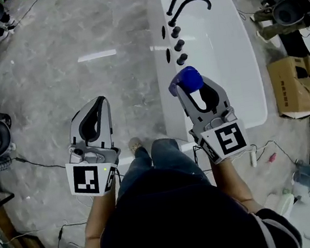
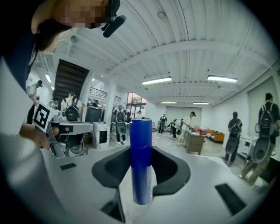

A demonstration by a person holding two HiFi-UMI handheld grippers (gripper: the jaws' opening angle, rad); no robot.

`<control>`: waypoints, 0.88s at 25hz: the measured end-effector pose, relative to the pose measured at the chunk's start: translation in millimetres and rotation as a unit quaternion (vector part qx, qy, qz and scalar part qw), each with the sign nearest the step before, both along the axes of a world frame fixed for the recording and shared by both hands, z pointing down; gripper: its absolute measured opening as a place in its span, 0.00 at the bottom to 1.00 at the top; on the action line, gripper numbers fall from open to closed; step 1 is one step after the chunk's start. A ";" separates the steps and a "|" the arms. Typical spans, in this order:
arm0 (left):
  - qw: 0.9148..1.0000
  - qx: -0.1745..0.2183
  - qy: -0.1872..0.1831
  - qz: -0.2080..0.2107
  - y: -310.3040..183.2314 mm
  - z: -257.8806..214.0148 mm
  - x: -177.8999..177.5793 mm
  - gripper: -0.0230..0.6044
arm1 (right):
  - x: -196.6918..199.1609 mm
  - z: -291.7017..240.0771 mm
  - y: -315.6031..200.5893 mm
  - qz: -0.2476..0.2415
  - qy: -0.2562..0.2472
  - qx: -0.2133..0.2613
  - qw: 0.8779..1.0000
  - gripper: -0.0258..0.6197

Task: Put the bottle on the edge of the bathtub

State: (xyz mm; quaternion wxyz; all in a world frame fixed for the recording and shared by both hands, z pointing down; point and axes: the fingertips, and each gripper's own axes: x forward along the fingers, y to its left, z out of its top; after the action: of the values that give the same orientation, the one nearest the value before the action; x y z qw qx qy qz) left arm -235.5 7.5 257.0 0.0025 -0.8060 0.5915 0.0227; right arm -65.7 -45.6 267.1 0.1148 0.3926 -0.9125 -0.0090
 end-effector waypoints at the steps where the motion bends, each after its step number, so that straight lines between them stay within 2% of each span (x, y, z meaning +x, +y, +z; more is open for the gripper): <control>1: 1.000 -0.001 0.002 0.015 -5.7 3.0 6.8 0.07 | 11.0 2.8 -2.0 0.018 0.004 -0.003 1.000 0.28; 8: 0.995 -0.015 0.008 0.094 -31.4 20.5 50.5 0.07 | 60.4 25.8 -7.8 0.094 0.017 -0.025 0.995 0.28; 16: 0.990 -0.033 0.004 0.137 -69.1 35.3 79.8 0.07 | 81.1 44.0 -38.2 0.123 0.005 -0.034 0.992 0.28; 22: 0.984 -0.036 -0.015 0.175 -129.3 38.8 104.0 0.07 | 99.0 51.5 -89.1 0.150 -0.003 -0.032 0.988 0.28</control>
State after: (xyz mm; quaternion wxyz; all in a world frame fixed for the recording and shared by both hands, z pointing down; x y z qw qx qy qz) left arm -131.5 -121.9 295.8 -0.0212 -0.8969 0.4416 -0.0107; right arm 33.2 -134.8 318.6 0.1244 0.5215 -0.8433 0.0388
